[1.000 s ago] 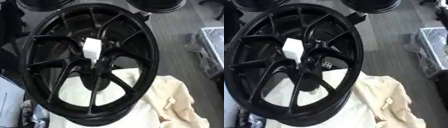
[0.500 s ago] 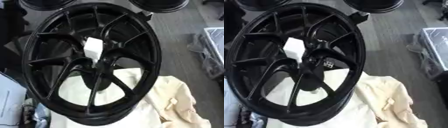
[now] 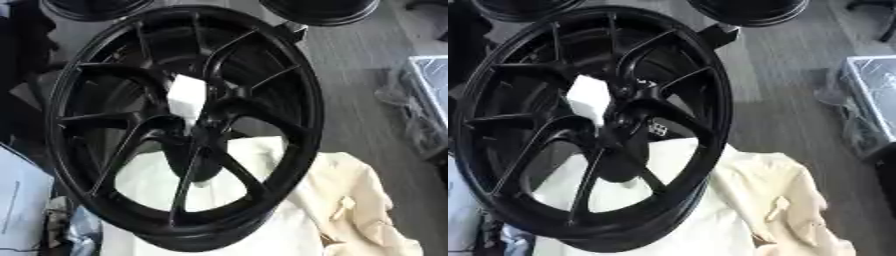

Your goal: Pull the pin out of the wheel hub.

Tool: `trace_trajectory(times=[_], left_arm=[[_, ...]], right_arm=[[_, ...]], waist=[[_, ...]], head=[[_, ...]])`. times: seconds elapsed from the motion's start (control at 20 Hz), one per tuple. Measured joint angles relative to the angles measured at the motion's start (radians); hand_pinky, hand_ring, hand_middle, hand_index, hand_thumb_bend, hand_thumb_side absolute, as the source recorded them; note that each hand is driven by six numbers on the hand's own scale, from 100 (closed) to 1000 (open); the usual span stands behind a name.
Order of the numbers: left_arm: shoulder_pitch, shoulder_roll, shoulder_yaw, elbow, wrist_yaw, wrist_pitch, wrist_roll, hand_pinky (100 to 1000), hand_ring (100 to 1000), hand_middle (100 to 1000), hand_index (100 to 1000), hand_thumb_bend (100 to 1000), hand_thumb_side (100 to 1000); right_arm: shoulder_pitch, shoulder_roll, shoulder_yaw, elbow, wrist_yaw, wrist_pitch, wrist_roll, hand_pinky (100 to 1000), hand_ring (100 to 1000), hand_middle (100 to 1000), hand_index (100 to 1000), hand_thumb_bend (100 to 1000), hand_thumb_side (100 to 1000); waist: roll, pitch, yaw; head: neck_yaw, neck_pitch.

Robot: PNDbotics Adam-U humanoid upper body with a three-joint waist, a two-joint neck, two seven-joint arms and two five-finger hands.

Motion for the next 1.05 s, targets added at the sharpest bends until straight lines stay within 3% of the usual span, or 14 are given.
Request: trace_trajectory(times=[0.15, 0.2, 0.4, 0.8, 1.05], left_arm=[[0.0, -0.004, 0.011, -0.001, 0.013, 0.0, 0.019, 810, 811, 777, 809, 284, 660], [-0.001, -0.011, 0.021, -0.003, 0.023, -0.001, 0.031, 801, 802, 768, 793, 269, 655], [-0.004, -0.042, 0.077, -0.036, 0.076, -0.003, 0.088, 781, 785, 754, 741, 229, 703], [0.003, -0.186, 0.199, -0.106, 0.207, 0.035, 0.222, 777, 782, 754, 749, 227, 804], [0.021, -0.242, 0.21, -0.117, 0.283, 0.019, 0.307, 777, 782, 754, 749, 227, 804]], right_arm=[[0.0, 0.0, 0.0, 0.0, 0.0, 0.0, 0.0, 904, 727, 661, 829, 103, 408], [0.0, 0.0, 0.0, 0.0, 0.0, 0.0, 0.0, 904, 726, 661, 829, 103, 408], [0.0, 0.0, 0.0, 0.0, 0.0, 0.0, -0.001, 904, 726, 660, 828, 109, 403], [-0.01, 0.0, 0.0, -0.001, -0.001, 0.001, -0.003, 903, 725, 658, 828, 129, 390], [-0.017, 0.0, 0.0, -0.002, -0.001, 0.001, -0.003, 903, 725, 658, 828, 129, 390]], waist=[[0.0, 0.0, 0.0], [0.0, 0.0, 0.0], [-0.001, 0.0, 0.0], [-0.008, 0.0, -0.004], [-0.011, 0.0, -0.006]], head=[[-0.001, 0.0], [-0.001, 0.0], [-0.007, 0.0], [-0.009, 0.0], [-0.007, 0.0]])
